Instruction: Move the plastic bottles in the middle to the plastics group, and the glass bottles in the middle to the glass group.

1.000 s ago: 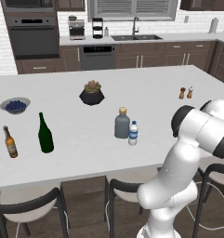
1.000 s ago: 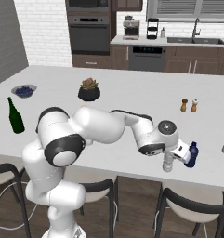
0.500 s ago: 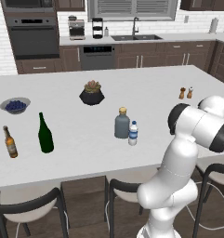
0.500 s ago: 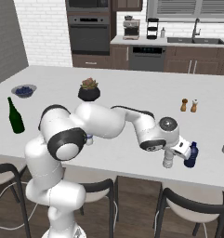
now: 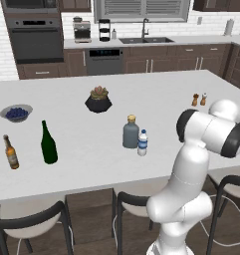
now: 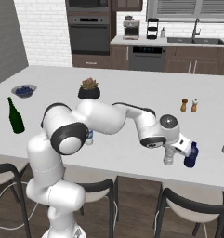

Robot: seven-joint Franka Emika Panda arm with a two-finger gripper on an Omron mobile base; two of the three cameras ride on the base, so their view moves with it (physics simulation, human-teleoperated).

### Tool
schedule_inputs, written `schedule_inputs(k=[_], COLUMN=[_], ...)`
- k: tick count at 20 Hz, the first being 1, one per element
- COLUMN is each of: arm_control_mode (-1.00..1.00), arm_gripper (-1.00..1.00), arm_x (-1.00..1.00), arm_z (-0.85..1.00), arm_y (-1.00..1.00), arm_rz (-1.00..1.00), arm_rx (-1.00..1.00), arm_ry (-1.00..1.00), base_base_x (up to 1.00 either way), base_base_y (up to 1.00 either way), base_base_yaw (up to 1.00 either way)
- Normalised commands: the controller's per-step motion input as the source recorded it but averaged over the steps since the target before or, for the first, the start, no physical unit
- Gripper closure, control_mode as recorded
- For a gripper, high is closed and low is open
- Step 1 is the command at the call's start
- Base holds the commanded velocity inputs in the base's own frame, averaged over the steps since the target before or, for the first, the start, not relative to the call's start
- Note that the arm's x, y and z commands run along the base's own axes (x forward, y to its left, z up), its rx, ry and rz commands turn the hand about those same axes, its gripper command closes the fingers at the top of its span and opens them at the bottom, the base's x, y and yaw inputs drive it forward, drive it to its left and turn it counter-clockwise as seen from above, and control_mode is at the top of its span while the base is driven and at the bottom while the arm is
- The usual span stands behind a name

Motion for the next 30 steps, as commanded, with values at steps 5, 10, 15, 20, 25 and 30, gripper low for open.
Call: schedule_inputs(k=[5,10,15,20,25,30], arm_control_mode=[-1.0,-1.0,-1.0,-1.0,-1.0,-1.0], arm_gripper=[1.0,1.0,1.0,1.0,1.0,1.0], arm_x=[0.01,0.0,0.0,0.0,0.0,0.0], arm_z=[0.0,-0.08,-0.15,-0.05,-0.04,0.0], arm_y=[-0.09,0.0,0.0,0.01,0.11,0.05], arm_rz=[0.0,0.0,0.0,0.0,0.0,0.0], arm_rx=[0.0,-0.01,-0.02,-0.05,-0.08,-0.04], arm_ry=[-0.01,0.0,0.0,0.0,0.0,-0.01], base_base_x=[0.0,0.0,0.0,0.0,0.0,0.0], base_base_y=[0.0,0.0,0.0,0.0,0.0,0.0], base_base_yaw=[0.0,0.0,0.0,0.0,0.0,0.0])
